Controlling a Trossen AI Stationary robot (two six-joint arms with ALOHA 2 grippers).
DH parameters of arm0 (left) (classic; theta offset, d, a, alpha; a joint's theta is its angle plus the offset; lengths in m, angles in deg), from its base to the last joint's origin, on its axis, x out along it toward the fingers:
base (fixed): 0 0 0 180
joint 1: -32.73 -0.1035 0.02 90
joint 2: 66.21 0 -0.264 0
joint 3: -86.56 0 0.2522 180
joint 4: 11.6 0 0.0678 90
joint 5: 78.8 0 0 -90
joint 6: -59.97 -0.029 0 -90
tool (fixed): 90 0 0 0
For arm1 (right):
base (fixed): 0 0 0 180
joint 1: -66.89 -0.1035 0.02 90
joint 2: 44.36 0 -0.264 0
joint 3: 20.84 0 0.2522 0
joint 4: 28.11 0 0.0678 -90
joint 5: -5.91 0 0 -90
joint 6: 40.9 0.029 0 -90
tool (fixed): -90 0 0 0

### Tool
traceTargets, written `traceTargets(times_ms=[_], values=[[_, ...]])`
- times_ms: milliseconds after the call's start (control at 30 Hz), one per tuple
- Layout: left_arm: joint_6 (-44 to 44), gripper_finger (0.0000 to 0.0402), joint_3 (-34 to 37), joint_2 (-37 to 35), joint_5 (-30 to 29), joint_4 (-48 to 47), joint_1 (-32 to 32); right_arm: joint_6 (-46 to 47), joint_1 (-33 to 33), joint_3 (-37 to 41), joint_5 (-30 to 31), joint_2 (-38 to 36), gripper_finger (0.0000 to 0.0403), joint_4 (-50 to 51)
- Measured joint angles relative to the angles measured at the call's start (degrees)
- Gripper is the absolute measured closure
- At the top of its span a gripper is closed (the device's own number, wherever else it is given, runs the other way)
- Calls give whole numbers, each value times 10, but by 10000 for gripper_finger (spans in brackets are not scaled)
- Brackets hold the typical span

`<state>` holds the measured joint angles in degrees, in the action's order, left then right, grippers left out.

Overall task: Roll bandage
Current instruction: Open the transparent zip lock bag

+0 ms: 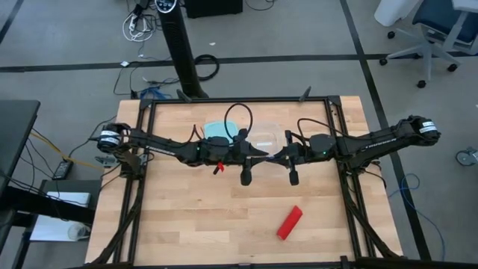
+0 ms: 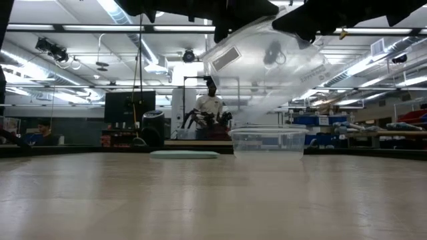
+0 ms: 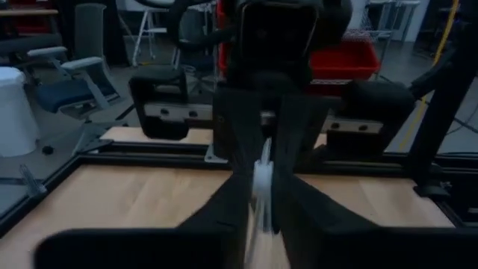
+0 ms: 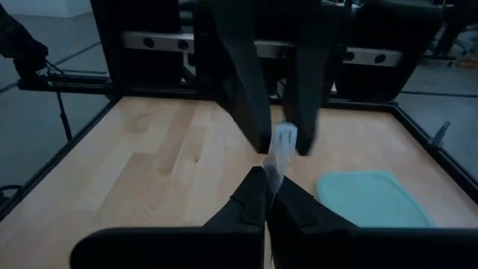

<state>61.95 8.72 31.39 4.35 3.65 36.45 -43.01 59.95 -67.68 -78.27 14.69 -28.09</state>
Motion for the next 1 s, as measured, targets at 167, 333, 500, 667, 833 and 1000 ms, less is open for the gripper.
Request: traceTargets(times_ms=[167,333,500,667,833,1000], values=[[3,391,0,7,10,4,0,0,0,0,0,0,403,-1],[36,349,0,8,16,-2,-6,-1,0,0,2,0,403,-1],[43,305,0,8,16,-2,-7,-5,0,0,2,0,403,-5],[42,330,0,8,10,-1,-7,-6,0,0,1,0,403,-4],[43,384,0,8,19,9,-7,-5,2,0,1,-1,403,-1],[43,381,0,8,29,8,-7,-4,4,0,0,-1,403,3]])
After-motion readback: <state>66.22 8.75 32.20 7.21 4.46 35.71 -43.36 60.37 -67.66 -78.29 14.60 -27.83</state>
